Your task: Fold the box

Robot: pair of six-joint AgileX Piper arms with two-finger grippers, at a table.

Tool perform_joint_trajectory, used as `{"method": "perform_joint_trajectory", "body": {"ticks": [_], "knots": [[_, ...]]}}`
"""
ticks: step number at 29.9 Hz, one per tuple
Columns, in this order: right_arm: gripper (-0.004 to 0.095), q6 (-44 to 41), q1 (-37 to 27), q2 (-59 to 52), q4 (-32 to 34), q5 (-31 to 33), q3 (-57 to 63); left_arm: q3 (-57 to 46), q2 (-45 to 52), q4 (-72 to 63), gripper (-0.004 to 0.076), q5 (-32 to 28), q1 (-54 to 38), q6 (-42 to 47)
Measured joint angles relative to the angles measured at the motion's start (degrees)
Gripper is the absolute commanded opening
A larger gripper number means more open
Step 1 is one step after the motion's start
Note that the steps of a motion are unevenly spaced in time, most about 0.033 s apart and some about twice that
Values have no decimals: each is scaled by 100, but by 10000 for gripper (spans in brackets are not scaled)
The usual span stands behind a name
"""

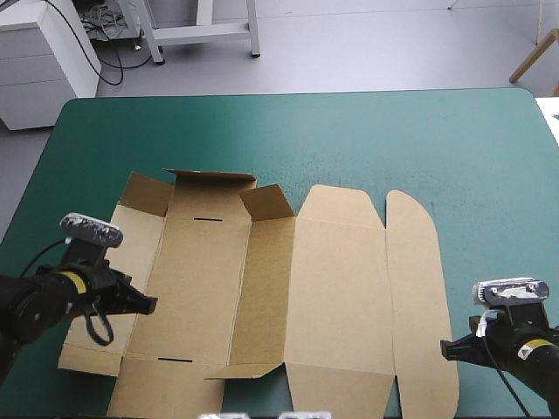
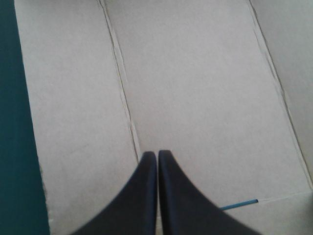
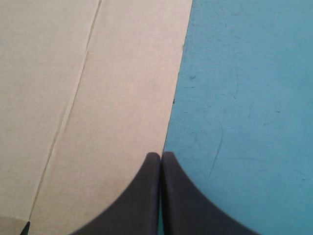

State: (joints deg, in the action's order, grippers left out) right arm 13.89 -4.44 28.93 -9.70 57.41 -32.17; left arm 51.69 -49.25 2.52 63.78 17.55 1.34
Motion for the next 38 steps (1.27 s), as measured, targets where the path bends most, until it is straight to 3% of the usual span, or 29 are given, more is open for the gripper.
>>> {"method": "perform_joint_trajectory", "body": {"ticks": [8, 14, 21, 25, 33, 35, 38], "knots": [[-19, 4, 0, 0, -6, 0, 0, 1187, -1318, -23, 15, 30, -632, -134], [-20, 4, 0, 0, -23, 0, 0, 1844, -1945, -600, 15, 485, -2385, -1144], [-19, 4, 0, 0, -23, 0, 0, 1886, -2235, -1433, 14, 702, -4670, -1942], [-19, 4, 0, 0, -25, 0, 0, 1886, -2273, -1576, 14, 707, -5535, -2250], [-20, 4, 0, 0, -37, 0, 0, 1890, -2273, -1955, 15, 728, -5907, -2944], [-19, 4, 0, 0, -37, 0, 0, 1897, -2273, -1976, 43, 730, -5918, -2992], [-19, 4, 0, 0, -37, 0, 0, 1896, -2273, -1994, 218, 735, -5918, -3011]]}}
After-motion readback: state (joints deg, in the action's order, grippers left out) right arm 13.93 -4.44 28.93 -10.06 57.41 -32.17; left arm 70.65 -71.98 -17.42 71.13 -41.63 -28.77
